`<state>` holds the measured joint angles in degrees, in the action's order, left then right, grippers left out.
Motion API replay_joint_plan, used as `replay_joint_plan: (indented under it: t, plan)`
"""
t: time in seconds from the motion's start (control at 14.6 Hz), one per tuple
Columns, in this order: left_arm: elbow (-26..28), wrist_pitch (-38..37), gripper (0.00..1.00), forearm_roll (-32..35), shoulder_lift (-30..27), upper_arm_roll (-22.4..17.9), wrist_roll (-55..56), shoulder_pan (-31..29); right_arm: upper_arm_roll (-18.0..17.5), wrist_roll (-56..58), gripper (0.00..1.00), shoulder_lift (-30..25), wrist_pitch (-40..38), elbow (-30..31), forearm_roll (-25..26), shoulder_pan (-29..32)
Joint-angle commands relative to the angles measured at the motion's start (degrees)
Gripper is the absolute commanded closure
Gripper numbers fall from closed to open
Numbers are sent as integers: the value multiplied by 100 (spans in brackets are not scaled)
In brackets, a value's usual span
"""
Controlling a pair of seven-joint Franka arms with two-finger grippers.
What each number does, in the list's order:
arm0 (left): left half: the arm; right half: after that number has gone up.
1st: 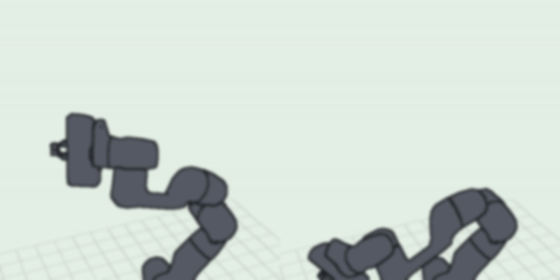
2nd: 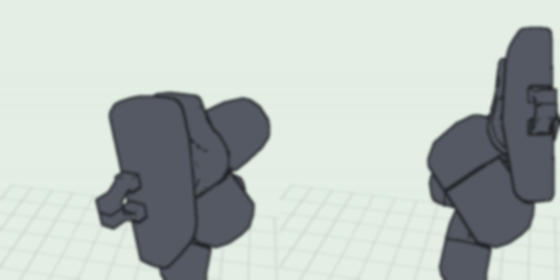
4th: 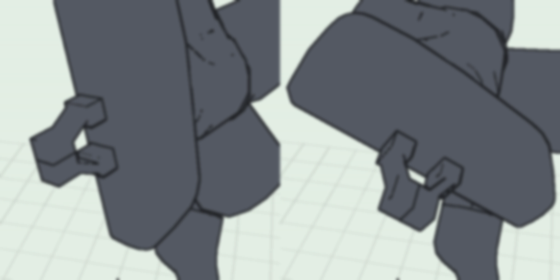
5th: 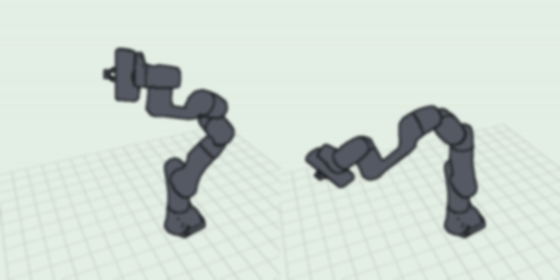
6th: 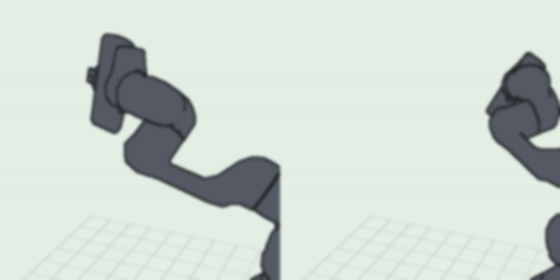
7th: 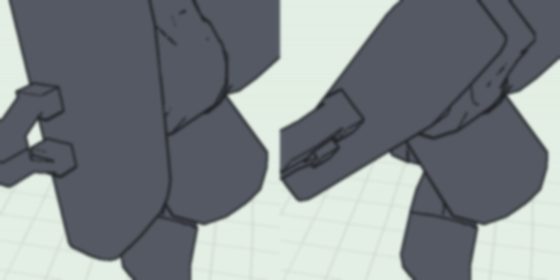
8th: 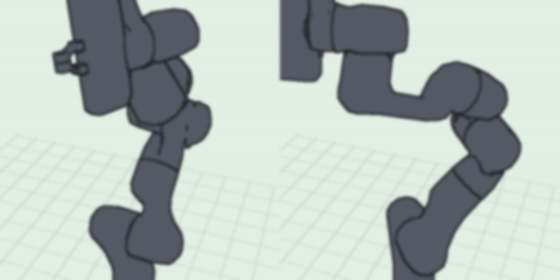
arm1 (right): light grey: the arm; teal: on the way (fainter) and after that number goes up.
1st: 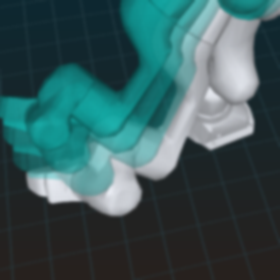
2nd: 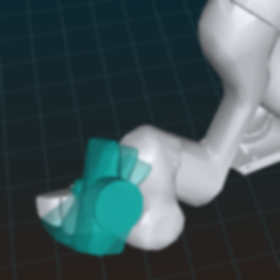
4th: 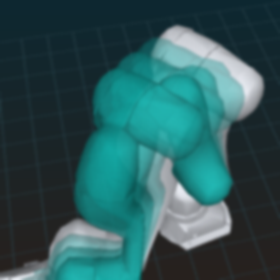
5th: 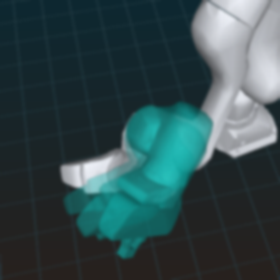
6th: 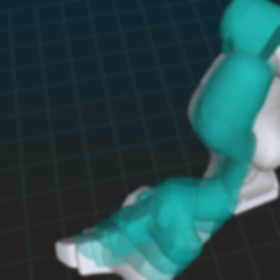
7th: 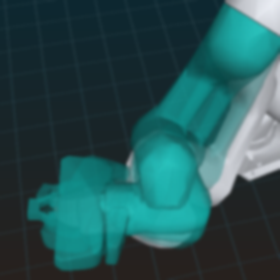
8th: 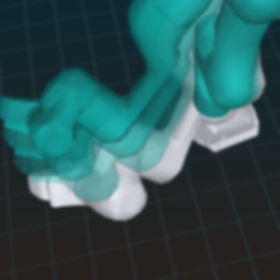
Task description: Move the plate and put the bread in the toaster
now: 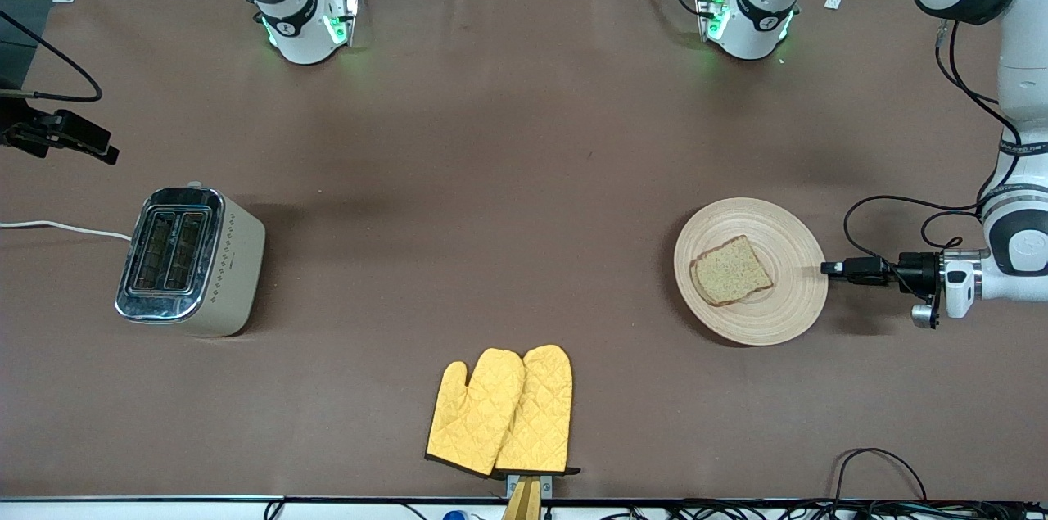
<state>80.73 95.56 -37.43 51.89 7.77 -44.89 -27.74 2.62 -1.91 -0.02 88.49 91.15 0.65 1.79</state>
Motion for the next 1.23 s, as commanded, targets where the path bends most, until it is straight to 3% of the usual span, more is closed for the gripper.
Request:
replay_joint_plan:
  t: [0.0, 0.21, 0.41, 0.62, 0.75, 0.96, 1.17]
  plan:
    - [4, 86, 81, -150, 49, -3, -187, 14, -16, -3, 0, -42, -33, 17, 41, 14]
    - [-4, 86, 85, -220, 93, -3, -196, 5, -16, -3, 0, -42, -33, 17, 41, 14]
    - [-4, 104, 100, -230, 93, -3, -205, 5, -16, -3, 0, -42, -33, 8, 41, 23]
    - [-22, 34, 100, -230, -55, 145, -109, -21, -16, -3, 0, -42, -33, 8, 41, 23]
    - [-48, -124, 100, -230, -223, 470, 555, -65, -7, -3, 0, -42, -42, 8, 41, 23]
    - [-48, -55, 100, -369, -276, 1260, 1428, -4, -7, -3, 0, -33, -68, 8, 41, 14]
    - [-39, 611, 100, -650, -241, 1649, 1771, 731, -7, -11, 0, -33, -86, 8, 41, 14]
